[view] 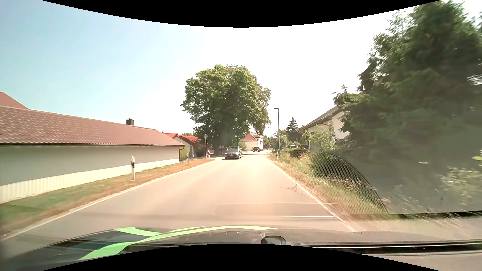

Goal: Follow the waypoints while adhering to traffic rules and regulations

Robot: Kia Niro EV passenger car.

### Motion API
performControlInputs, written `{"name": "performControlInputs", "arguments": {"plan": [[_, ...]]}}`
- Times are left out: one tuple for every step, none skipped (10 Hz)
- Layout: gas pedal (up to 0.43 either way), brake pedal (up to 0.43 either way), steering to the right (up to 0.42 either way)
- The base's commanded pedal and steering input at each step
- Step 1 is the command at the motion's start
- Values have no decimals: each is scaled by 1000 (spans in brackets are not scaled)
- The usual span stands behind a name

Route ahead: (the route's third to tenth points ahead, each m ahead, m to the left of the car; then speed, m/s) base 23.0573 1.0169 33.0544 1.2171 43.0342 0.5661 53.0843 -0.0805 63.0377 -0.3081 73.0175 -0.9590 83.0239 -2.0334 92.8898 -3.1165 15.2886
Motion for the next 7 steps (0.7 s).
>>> {"name": "performControlInputs", "arguments": {"plan": [[67, 0, 0], [87, 0, 0], [110, 0, 0], [110, 0, 0], [110, 0, 0], [110, 0, 0], [110, 0, -1]]}}
